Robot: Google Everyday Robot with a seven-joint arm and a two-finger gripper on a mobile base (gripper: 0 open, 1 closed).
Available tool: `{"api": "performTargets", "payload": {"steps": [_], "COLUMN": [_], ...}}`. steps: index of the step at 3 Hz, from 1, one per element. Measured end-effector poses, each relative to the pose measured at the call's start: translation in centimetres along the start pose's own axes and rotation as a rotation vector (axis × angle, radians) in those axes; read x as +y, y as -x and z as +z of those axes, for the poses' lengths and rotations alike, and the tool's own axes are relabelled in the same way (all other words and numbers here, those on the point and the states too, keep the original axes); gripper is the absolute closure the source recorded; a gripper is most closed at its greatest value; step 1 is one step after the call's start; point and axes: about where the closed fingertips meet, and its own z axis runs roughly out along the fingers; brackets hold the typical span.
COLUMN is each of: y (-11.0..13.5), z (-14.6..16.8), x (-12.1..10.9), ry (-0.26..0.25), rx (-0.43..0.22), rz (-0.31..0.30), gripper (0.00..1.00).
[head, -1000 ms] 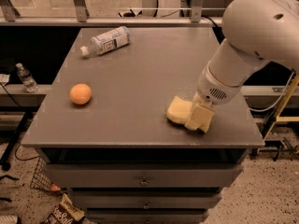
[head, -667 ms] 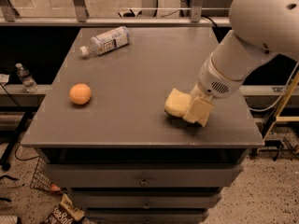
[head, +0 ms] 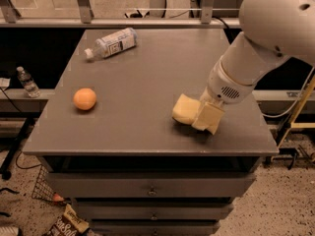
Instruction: Move sponge near orange
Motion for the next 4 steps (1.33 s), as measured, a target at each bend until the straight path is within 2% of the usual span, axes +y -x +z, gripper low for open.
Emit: {"api": "performTargets", "payload": {"steps": [1,2,3,4], "y": [1.5,5.9,9.7,9.8], "z": [0.4,2.1,4.4,4.4], "x": [0.5,1.7,2.5,2.5], "ry": [0.008,0.001,-0.010,-0.012], "rx": [-0.014,-0.001,0.027,0.030], "rz": [-0.069,-0.246,-0.379,-0.385], "gripper": [1.00,1.00,1.00,1.00]}}
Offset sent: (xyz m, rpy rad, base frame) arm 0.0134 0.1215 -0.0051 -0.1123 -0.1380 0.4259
